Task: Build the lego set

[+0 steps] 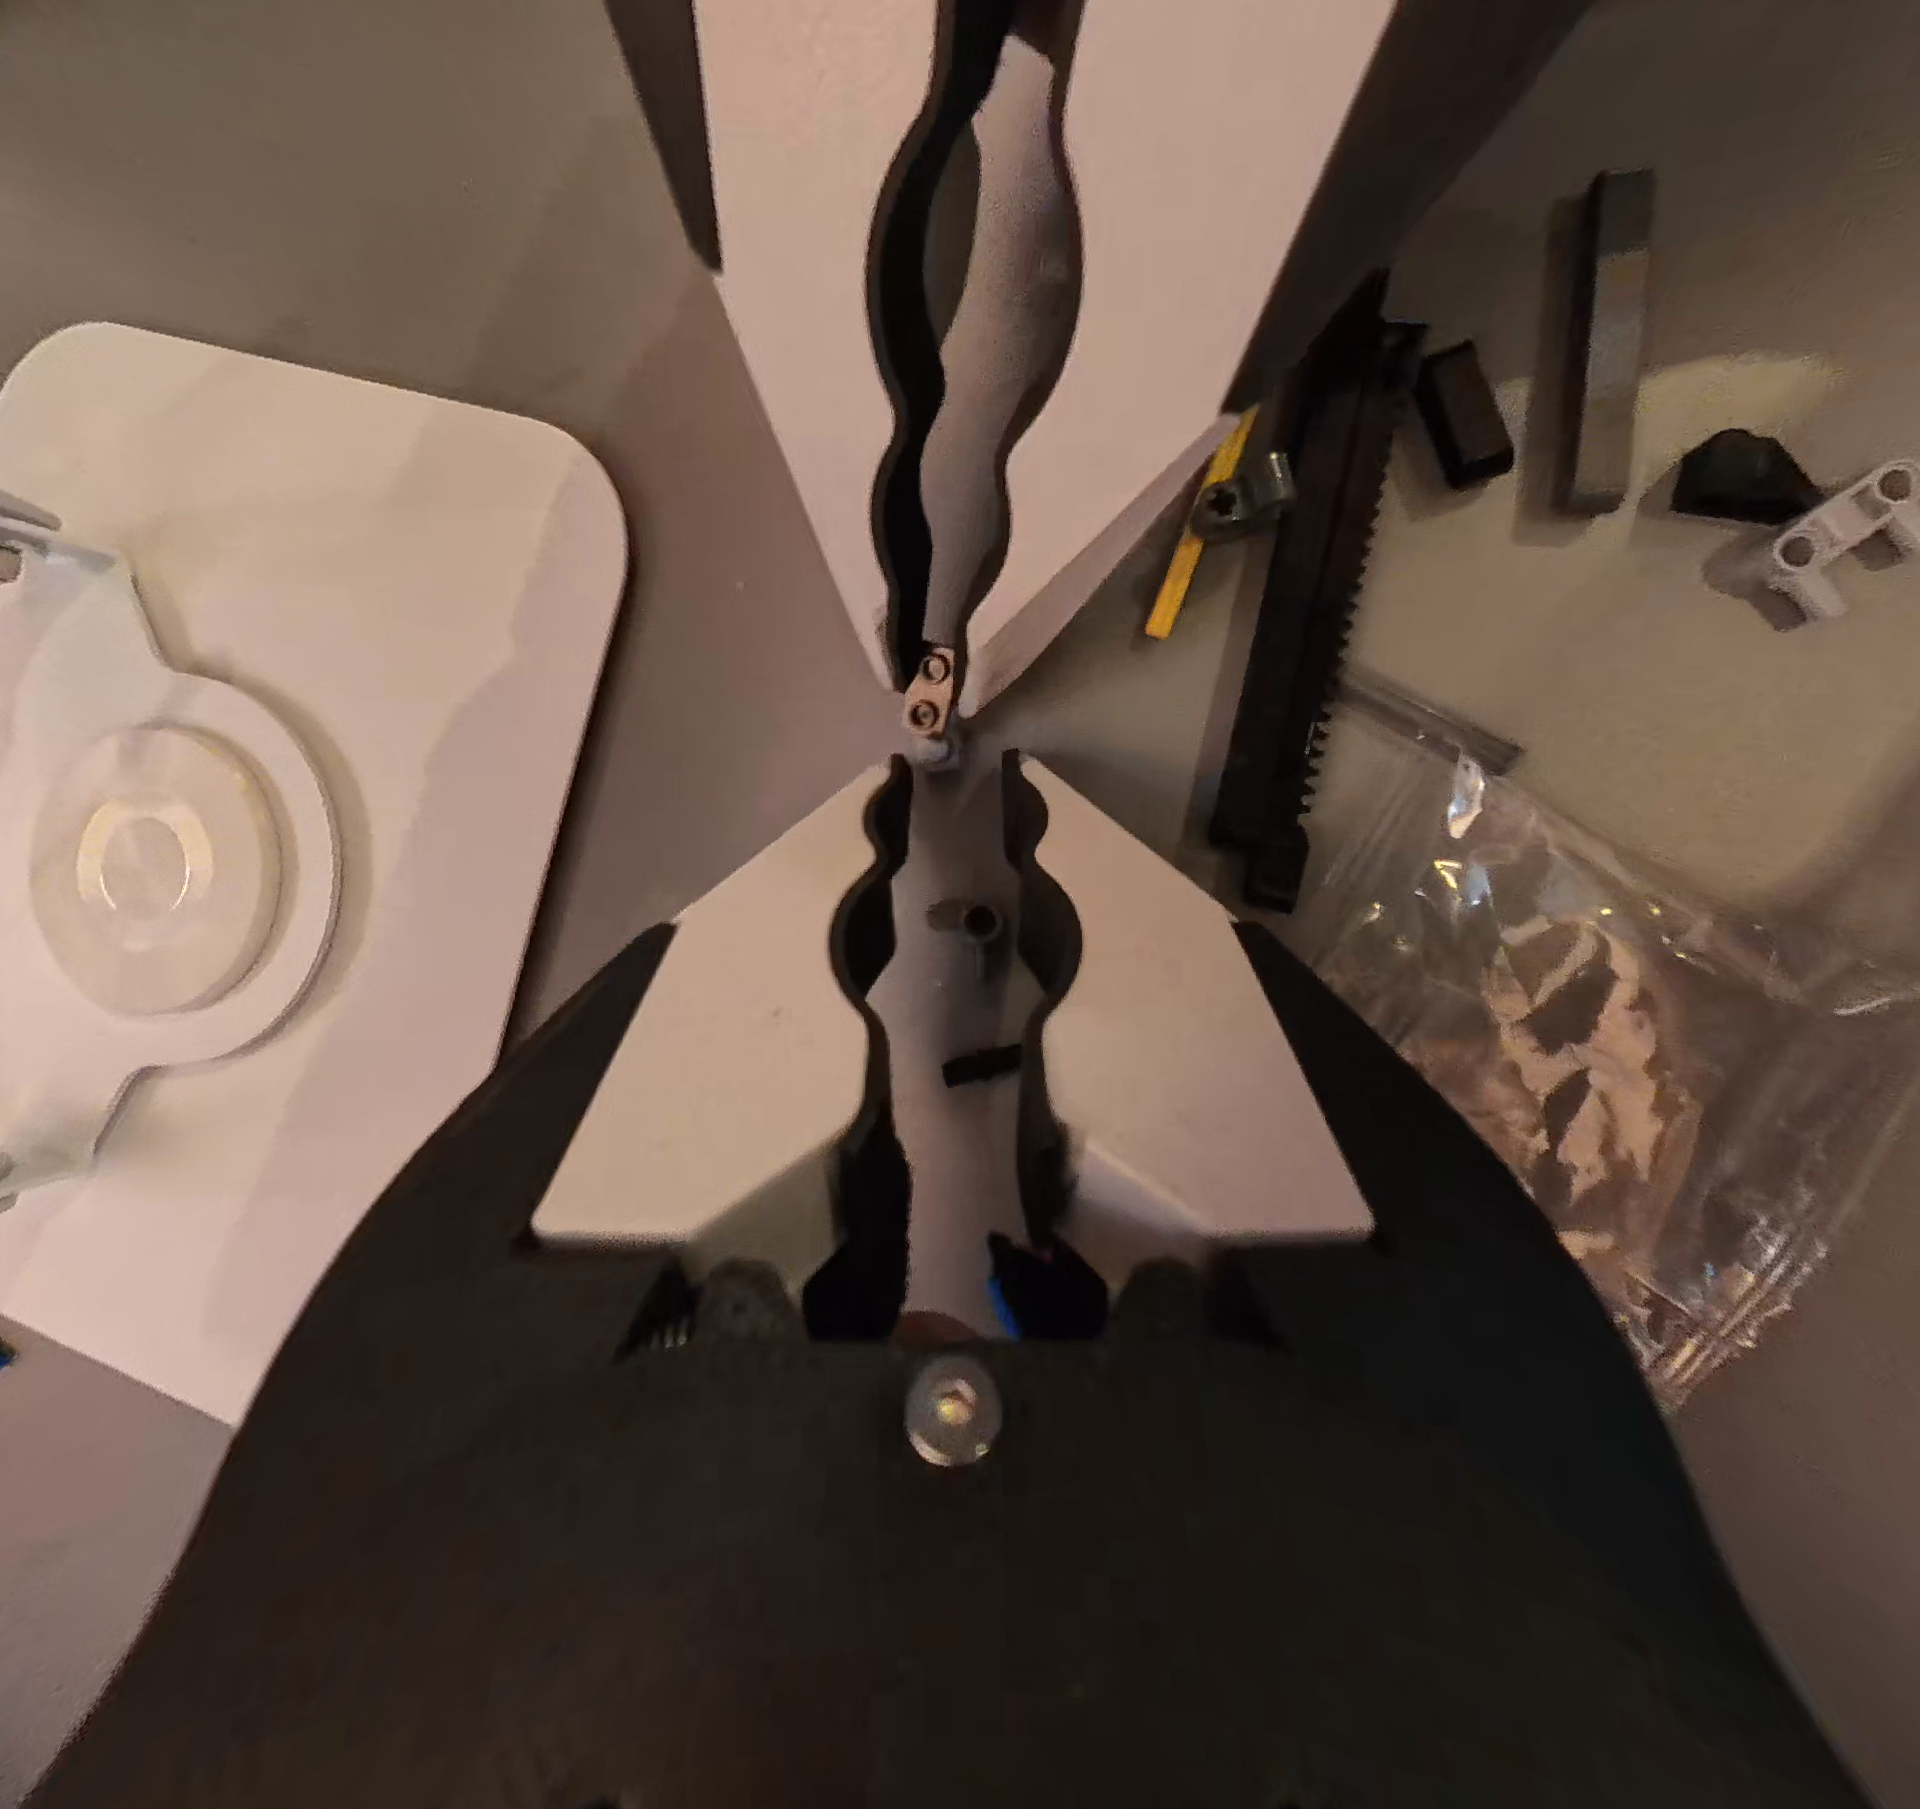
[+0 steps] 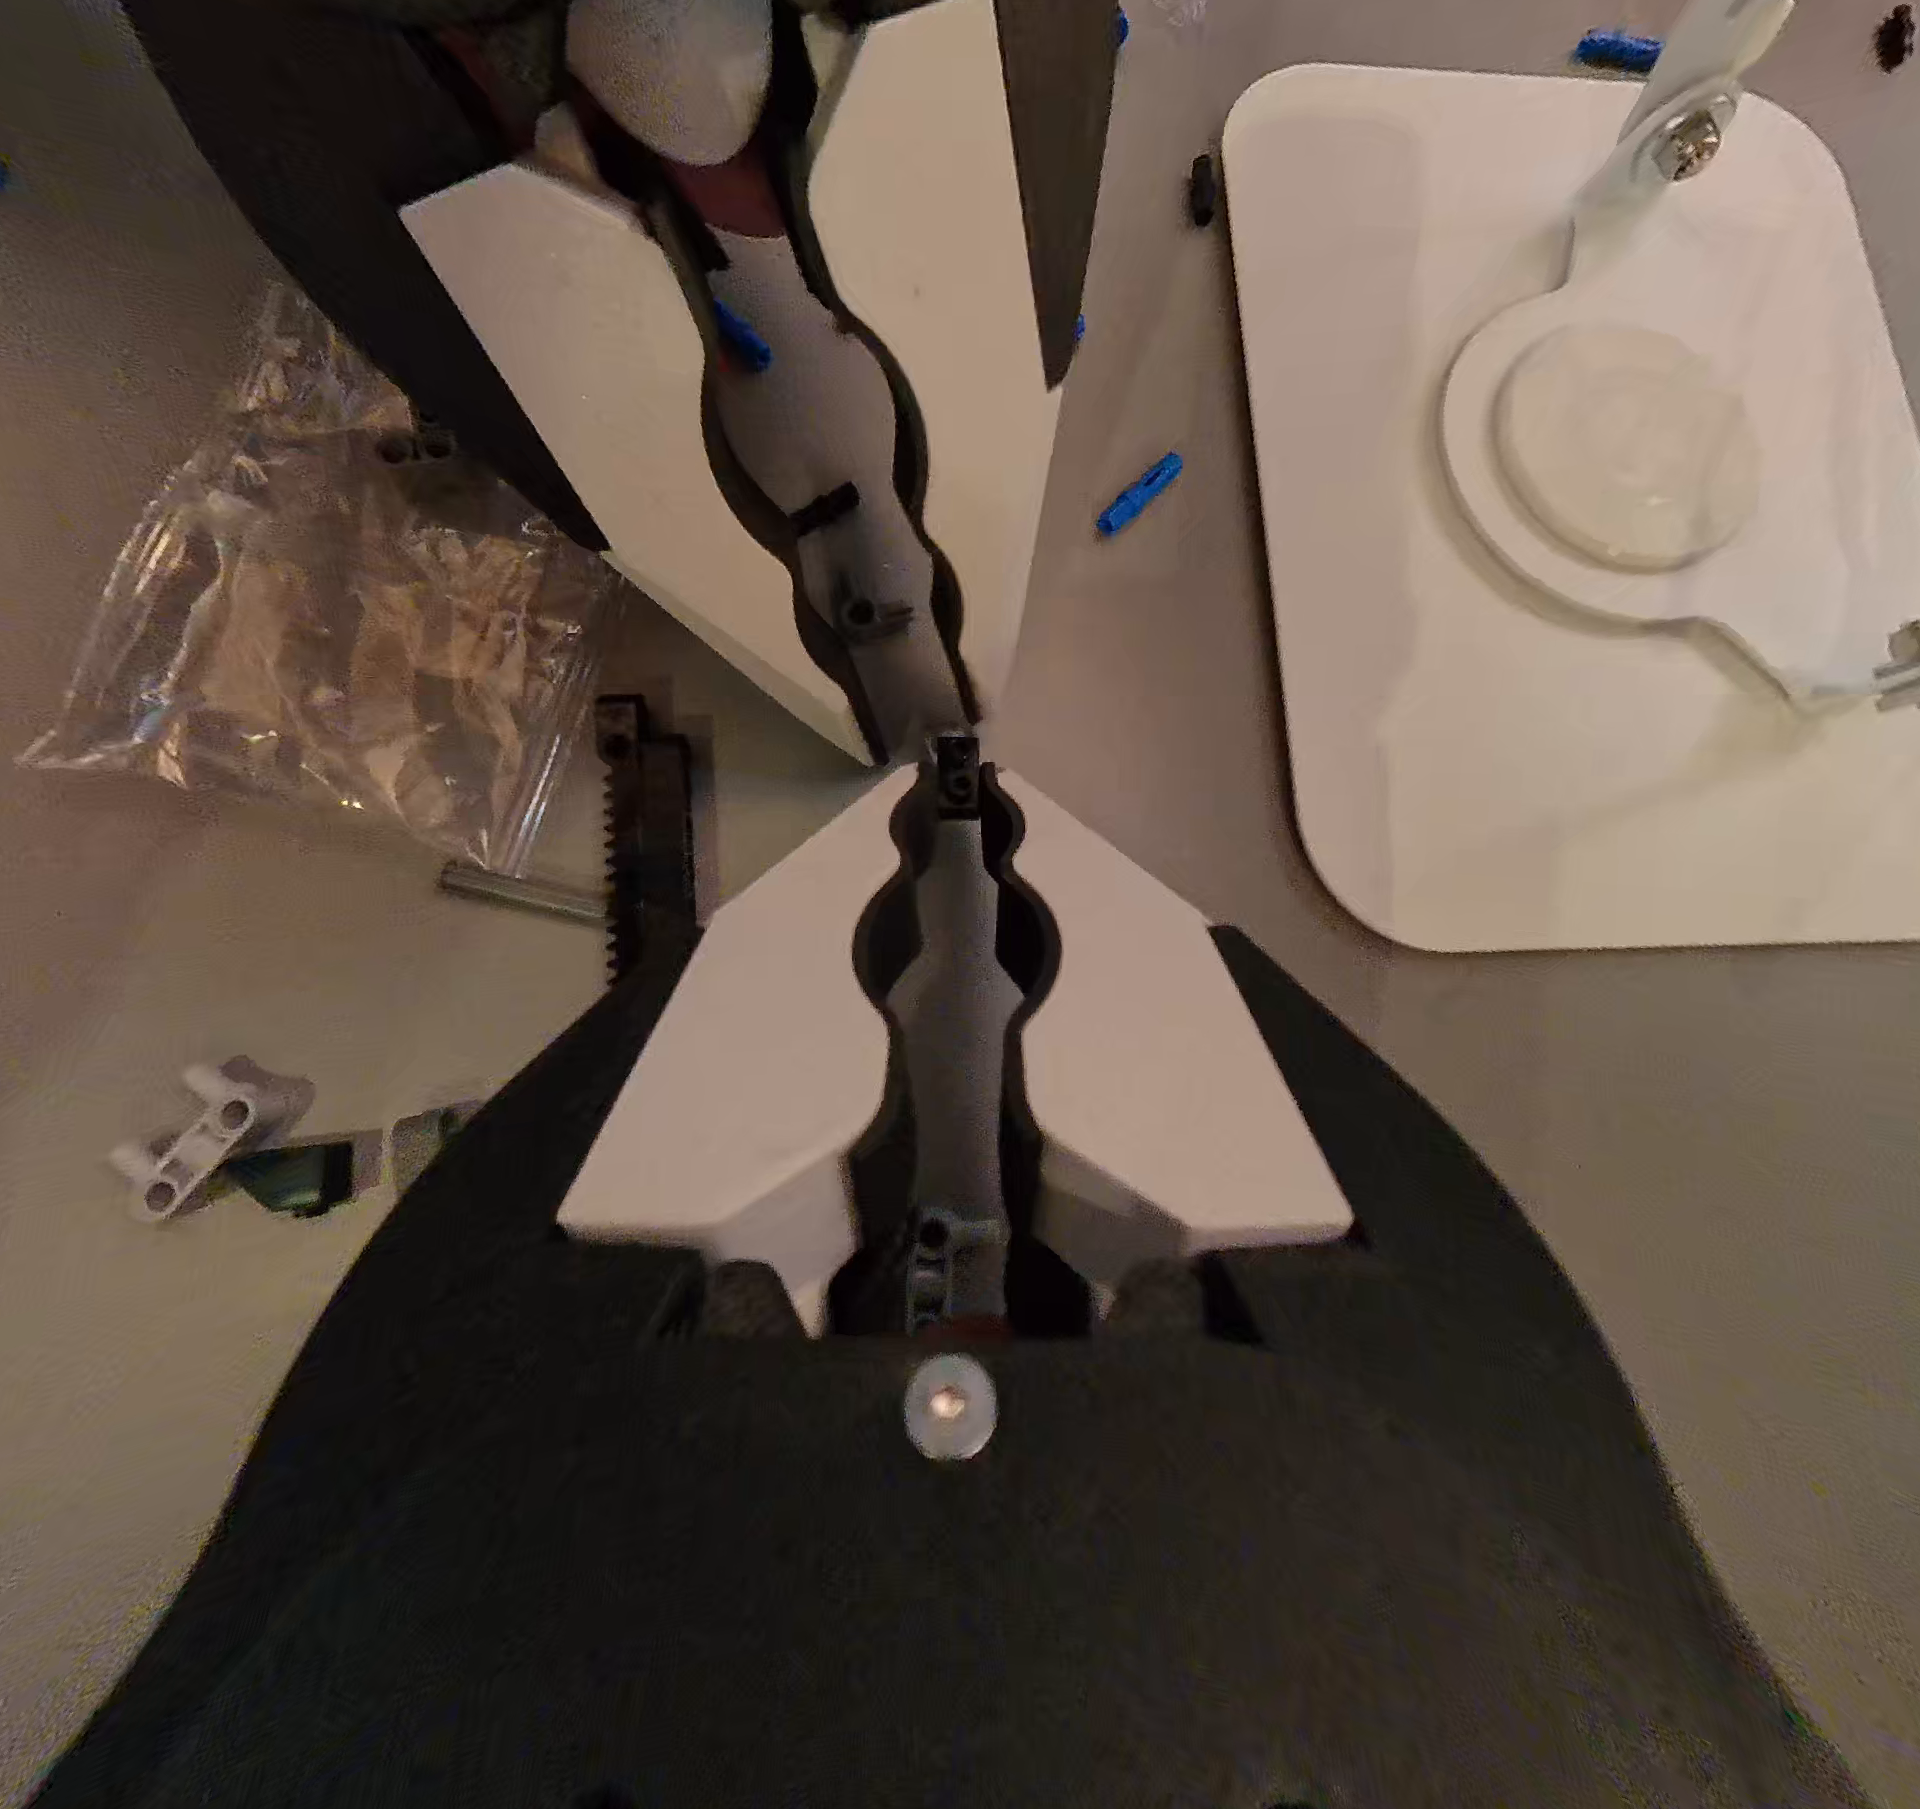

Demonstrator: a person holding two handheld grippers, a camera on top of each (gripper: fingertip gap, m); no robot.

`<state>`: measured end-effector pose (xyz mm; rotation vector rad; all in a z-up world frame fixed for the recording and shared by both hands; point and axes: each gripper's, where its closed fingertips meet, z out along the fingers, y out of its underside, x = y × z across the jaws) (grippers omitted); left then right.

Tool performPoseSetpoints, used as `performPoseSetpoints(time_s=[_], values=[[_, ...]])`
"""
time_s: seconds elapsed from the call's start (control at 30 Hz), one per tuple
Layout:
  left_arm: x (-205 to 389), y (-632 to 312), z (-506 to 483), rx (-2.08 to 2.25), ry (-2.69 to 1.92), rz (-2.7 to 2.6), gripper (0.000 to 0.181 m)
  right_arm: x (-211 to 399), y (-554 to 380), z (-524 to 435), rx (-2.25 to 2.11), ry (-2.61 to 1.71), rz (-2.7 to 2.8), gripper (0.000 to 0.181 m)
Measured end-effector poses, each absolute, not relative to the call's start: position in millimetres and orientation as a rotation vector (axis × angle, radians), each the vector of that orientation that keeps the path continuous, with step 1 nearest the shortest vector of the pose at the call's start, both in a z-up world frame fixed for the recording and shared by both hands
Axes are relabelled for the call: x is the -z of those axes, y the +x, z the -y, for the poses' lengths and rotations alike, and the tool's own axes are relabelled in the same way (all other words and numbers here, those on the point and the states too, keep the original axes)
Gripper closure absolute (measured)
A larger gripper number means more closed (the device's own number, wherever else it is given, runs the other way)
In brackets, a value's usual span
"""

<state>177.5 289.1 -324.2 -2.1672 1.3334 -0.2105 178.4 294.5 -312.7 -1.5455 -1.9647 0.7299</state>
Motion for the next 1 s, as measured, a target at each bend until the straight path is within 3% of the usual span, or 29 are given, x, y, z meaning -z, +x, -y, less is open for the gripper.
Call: performPoseSetpoints(time_s=[0.27,1.0], values=[[325.0,177.6,-288.5,0.244,-2.149,-1.381,0.174,317.1,176.8,-294.7,-0.752,-1.471,2.057,0.175],[325.1,175.0,-290.7,0.211,-2.1,-1.479,0.175,319.9,176.7,-289.3,-0.8,-1.454,2.08,0.175]])
